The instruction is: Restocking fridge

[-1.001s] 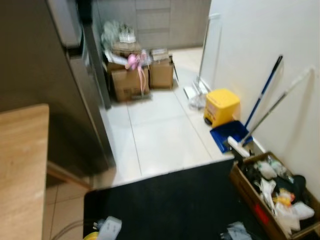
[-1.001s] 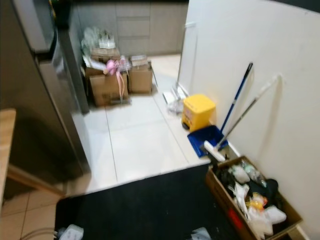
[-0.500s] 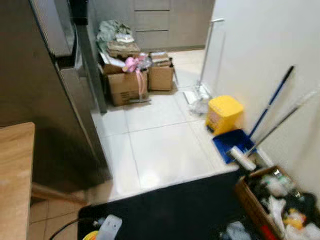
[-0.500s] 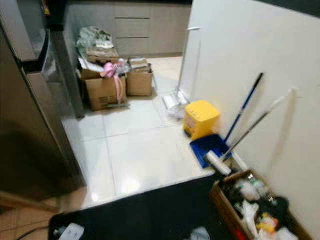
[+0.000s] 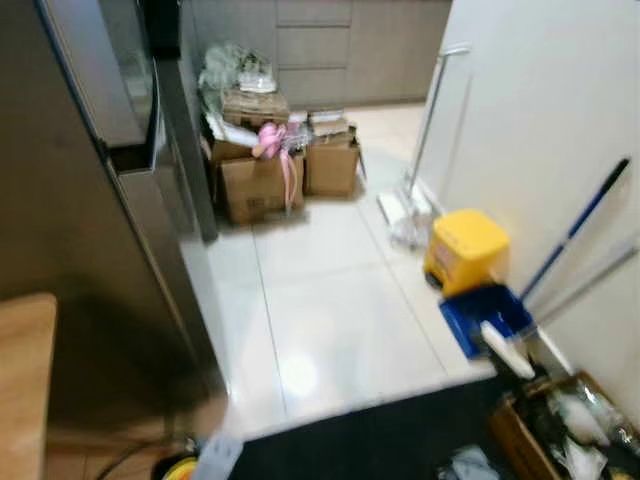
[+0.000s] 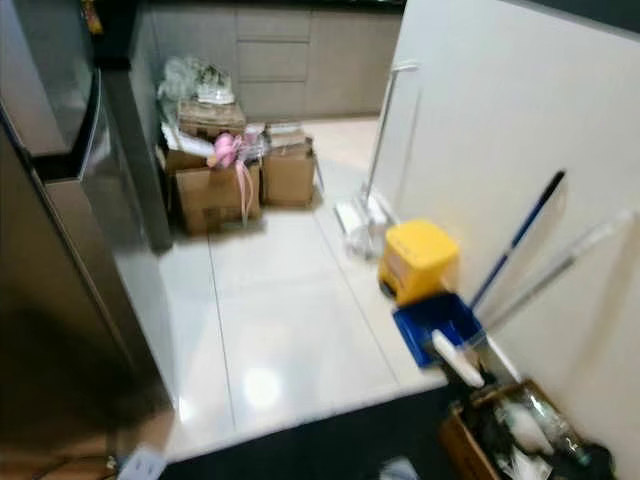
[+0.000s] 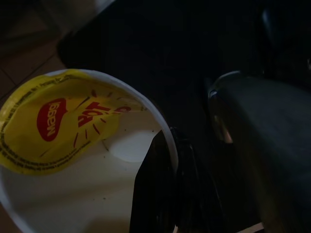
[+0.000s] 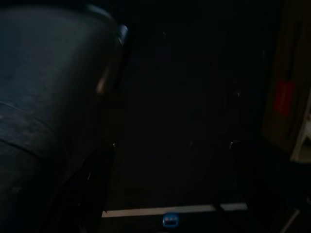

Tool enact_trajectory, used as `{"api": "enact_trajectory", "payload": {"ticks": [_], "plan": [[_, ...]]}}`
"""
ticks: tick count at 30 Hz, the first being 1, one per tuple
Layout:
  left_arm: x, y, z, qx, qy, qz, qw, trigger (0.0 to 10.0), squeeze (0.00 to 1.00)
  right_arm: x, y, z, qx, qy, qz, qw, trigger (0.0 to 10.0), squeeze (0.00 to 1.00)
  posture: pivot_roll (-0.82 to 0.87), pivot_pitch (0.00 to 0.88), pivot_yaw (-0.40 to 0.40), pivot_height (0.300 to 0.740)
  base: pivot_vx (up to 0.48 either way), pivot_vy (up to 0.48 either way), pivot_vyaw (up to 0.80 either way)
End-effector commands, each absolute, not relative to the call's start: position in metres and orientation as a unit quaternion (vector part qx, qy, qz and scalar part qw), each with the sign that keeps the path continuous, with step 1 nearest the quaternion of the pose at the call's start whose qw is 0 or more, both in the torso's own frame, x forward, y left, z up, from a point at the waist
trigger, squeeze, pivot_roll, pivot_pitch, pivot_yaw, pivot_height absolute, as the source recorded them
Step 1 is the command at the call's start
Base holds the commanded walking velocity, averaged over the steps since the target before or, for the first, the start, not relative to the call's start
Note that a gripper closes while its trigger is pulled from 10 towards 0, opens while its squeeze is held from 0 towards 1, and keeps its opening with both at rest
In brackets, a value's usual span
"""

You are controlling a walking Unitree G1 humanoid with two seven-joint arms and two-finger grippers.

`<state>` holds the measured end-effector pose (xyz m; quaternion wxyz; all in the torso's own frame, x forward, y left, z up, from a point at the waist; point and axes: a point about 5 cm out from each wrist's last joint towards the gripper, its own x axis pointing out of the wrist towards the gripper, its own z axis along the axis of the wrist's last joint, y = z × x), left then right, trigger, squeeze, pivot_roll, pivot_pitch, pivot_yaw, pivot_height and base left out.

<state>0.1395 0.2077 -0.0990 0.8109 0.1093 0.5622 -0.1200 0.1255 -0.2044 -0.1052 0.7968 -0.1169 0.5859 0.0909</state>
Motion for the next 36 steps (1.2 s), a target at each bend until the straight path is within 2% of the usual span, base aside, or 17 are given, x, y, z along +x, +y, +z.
{"api": "enact_trajectory", "payload": {"ticks": [1, 8, 17, 36], "plan": [[0.1253, 0.1979, -0.1052, 0.085, 0.581, -0.128, 0.8, 10.0, 0.0, 0.1279, -0.2057, -0.1043, -0.116, 0.583, 0.087, 0.799, 10.0, 0.0, 0.02, 0.0, -0.066, 0.74, 0.0, 0.0, 0.0], [0.1247, 0.1969, -0.1055, 0.085, 0.582, -0.131, 0.798, 10.0, 0.0, 0.1273, -0.2064, -0.1043, -0.115, 0.583, 0.086, 0.799, 10.0, 0.0, 0.02, 0.0, -0.07, 0.74, 0.0, 0.0, 0.0], [0.1247, 0.1969, -0.1057, 0.089, 0.583, -0.129, 0.797, 10.0, 0.0, 0.1272, -0.2044, -0.1043, -0.092, 0.58, 0.09, 0.804, 10.0, 0.0, 0.01, 0.0, -0.07, 0.74, 0.0, -0.352, 0.0], [0.1245, 0.1983, -0.1058, 0.07, 0.581, -0.099, 0.805, 10.0, 0.0, 0.1279, -0.2033, -0.1041, -0.093, 0.58, 0.101, 0.803, 10.0, 0.0, 0.01, 0.0, -0.064, 0.74, 0.0, -0.406, 0.76]]}}
